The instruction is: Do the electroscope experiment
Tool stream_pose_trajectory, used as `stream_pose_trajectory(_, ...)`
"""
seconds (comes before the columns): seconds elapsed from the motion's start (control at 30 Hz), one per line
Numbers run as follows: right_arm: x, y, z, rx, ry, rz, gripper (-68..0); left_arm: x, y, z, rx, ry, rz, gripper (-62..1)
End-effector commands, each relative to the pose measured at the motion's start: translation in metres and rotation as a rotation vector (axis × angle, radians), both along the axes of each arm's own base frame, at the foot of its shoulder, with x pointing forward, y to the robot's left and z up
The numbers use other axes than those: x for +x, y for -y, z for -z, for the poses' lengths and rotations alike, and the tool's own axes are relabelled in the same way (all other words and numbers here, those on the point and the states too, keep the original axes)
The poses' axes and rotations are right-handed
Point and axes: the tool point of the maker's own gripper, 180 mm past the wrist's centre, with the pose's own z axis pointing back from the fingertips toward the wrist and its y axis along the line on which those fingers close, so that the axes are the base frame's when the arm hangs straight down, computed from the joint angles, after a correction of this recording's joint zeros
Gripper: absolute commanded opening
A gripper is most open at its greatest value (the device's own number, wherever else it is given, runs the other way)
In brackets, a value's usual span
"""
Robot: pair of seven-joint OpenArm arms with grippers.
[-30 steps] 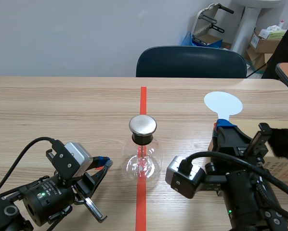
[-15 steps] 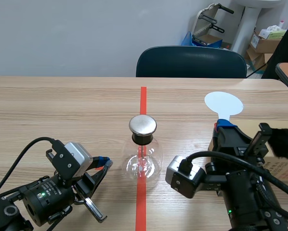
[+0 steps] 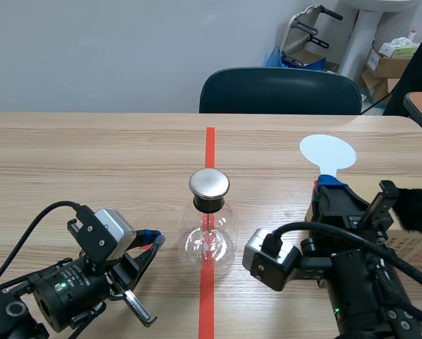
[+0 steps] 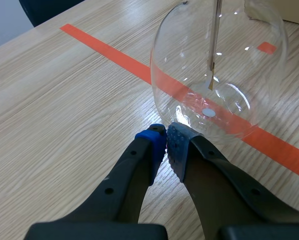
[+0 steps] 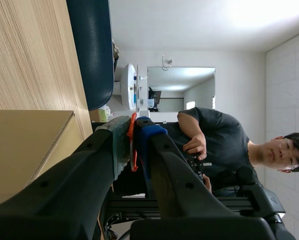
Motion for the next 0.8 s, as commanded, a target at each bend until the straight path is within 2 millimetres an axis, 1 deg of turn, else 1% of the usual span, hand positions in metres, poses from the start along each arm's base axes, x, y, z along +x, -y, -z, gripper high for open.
stream_pose_trajectory(0.0, 0.0002, 0.0028, -0.0045, -0.007, 0.018, 0.000, -66.5, 0.0027, 0.0045, -0.0082, -0.025, 0.021, 0.000, -55.4)
stream_pose_trajectory(0.77, 0.0000, 0.0013, -0.0044, -0.009, 0.017, -0.010, -66.5, 0.0027, 0.0045, -0.0082, -0.025, 0.021, 0.000, -55.4)
